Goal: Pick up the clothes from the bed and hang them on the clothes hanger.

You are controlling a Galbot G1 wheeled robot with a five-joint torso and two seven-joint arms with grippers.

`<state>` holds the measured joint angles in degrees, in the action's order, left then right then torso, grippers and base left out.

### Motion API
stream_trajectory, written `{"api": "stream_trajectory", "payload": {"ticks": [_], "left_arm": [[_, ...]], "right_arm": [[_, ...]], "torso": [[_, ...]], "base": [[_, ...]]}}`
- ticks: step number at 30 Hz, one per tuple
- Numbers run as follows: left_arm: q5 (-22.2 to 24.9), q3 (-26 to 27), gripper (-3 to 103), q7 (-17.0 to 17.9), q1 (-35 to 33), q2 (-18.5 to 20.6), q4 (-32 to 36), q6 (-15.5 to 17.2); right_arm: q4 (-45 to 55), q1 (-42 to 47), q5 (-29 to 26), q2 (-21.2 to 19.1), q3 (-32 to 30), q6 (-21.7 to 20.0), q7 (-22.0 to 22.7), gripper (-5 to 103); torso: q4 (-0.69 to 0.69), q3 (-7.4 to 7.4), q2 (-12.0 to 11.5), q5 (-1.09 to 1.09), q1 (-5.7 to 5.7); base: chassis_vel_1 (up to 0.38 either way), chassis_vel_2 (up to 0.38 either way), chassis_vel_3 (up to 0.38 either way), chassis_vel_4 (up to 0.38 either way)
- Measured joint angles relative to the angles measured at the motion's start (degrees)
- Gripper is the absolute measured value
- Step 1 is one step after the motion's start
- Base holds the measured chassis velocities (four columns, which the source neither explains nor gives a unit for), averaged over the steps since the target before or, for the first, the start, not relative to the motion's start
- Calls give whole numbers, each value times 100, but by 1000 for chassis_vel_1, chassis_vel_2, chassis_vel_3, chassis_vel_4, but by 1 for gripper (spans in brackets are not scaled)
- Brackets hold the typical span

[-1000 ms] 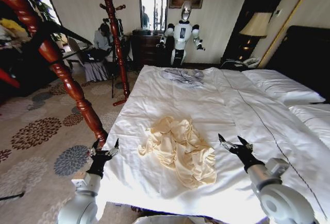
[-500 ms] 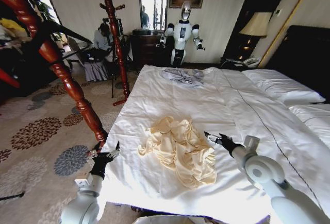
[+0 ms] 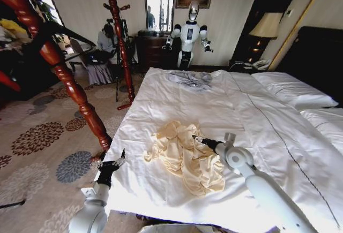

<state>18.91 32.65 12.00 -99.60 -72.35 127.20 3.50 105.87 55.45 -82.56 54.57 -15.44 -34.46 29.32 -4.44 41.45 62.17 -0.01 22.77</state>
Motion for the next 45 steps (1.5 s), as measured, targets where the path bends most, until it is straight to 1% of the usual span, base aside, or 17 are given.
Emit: {"api": "stream_trajectory", "payload": {"ticks": [4, 12, 15, 17, 18, 21, 24, 26, 28, 29, 31, 35, 36, 37, 39, 42, 45], "left_arm": [[47, 41, 99, 3, -21, -6, 17, -3], [75, 41, 99, 4, 20, 13, -33, -13], [71, 16, 99, 5, 65, 1, -99, -16], [71, 15, 99, 5, 68, -7, -107, -17], [70, 12, 100, 7, 68, -27, -116, -21], [69, 12, 100, 7, 49, -31, -115, -26], [63, 27, 100, 7, 10, -16, -81, -36], [61, 39, 100, 7, 0, -8, -66, -39], [67, 49, 102, 13, -52, 0, 47, -41], [67, 49, 102, 13, -52, 0, 47, -41], [77, 38, 99, 21, -93, 16, 138, -37], [76, 25, 99, 30, -73, 53, 110, -31], [78, 25, 99, 39, -50, 73, 73, -27], [90, 26, 99, 49, -32, 91, 47, -20], [95, 26, 96, 52, -24, 99, 38, -18], [153, 25, 102, 91, 40, 147, 5, 17], [216, 15, 100, 144, 93, 186, -15, 81]], "right_arm": [[-222, -110, -260, 202, 41, -93, 175, 100], [-438, -56, -21, 250, 89, -101, 89, 103], [-589, -115, 20, 310, 92, -54, 69, 91], [-622, -133, 21, 327, 92, -44, 69, 91], [-701, -175, 22, 375, 94, -27, 68, 81], [-740, -191, 22, 397, 105, -22, 65, 76], [-785, -200, 36, 422, 128, -20, 53, 61], [-801, -200, 59, 430, 129, -18, 42, 61], [-813, -169, 121, 438, 100, 6, -4, 50], [-813, -169, 121, 438, 100, 6, -4, 50], [-836, -148, 148, 435, 85, 19, -19, 40], [-931, -148, 192, 435, 81, 46, -33, 37], [-961, -150, 199, 437, 74, 49, -35, 26], [-974, -147, 201, 437, 67, 50, -42, 21], [-978, -142, 203, 436, 64, 50, -47, 21], [-1002, -112, 251, 436, 55, 65, -103, 4], [-1002, -100, 265, 444, 41, 77, -119, 1]], "torso": [[-3, 0, 0, 0, 0], [-3, 0, 1, 1, 0], [-3, 0, 1, 1, 0], [-2, 0, 1, 1, 0], [-1, 0, 0, 1, 0], [-2, 0, 0, 1, 0], [-1, 0, 1, 1, 0], [-2, 0, 1, 1, 0], [-2, 0, 0, 1, 0], [-2, 0, 0, 1, 0], [-2, 0, 1, 2, 0], [-2, -1, 1, 2, 0], [-2, 0, 0, 1, 0], [-2, 0, 0, 1, 0], [-2, 0, 0, 1, 0], [-2, -1, 1, 1, 0], [-2, 0, 1, 1, 0]], "base": [[0, 0, 0, 0], [0, 0, 0, 0], [0, 0, 0, 0], [0, 0, 0, 0], [0, 0, 0, 0], [0, 0, 0, 0], [0, 0, 0, 0], [0, 0, 0, 0], [0, 0, 0, 0], [0, 0, 0, 0], [0, 0, 0, 0], [0, 0, 0, 0], [0, 0, 0, 0], [0, 0, 0, 0], [0, 0, 0, 0], [0, 0, 0, 0], [0, 0, 0, 0]]}}
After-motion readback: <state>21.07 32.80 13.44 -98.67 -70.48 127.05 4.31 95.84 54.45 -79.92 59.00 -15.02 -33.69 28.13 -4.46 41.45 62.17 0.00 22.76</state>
